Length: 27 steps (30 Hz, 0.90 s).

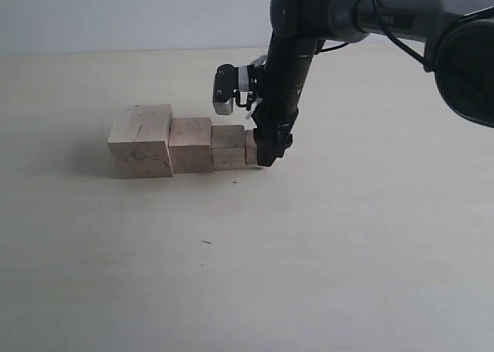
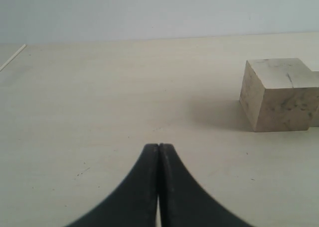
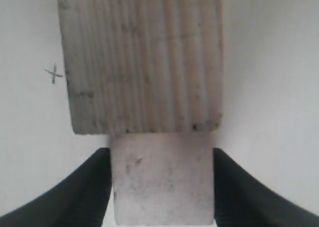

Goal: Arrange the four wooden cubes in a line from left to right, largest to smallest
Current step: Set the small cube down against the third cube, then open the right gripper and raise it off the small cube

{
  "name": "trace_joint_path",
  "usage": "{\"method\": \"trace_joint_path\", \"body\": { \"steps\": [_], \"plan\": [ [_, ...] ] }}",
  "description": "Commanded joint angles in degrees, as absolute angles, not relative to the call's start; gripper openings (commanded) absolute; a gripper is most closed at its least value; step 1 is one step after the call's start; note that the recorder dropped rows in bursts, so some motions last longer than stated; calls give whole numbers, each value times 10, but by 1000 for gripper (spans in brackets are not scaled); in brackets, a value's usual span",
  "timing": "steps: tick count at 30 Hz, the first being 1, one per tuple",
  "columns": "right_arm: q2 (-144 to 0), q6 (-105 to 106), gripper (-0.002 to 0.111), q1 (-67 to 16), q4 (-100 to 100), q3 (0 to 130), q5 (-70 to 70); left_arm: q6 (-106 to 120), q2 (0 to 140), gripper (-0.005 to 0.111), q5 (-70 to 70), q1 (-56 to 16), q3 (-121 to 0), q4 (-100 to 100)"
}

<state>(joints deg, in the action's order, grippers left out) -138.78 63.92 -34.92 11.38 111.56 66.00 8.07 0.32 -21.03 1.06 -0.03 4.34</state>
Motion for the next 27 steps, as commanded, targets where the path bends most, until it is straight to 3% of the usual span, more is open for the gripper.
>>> {"method": "trace_joint_path", "body": {
  "steps": [1, 11, 16, 19, 24, 27],
  "plan": [
    [-1385, 628, 63, -350, 120, 1119, 664, 81, 0, 0, -205, 8, 0, 42],
    [-1324, 526, 65, -350, 58, 1119, 700, 81, 0, 0, -205, 8, 0, 42],
    [-1310, 426, 59, -350, 54, 1119, 700, 81, 0, 0, -205, 8, 0, 42],
    [-1306, 359, 45, -350, 54, 1119, 700, 81, 0, 0, -205, 8, 0, 42],
    [-1298, 321, 10, -350, 54, 1118, 700, 81, 0, 0, -205, 8, 0, 42],
    [-1296, 287, 0, -347, 54, 1118, 700, 81, 0, 0, -205, 8, 0, 42]
  ]
}}
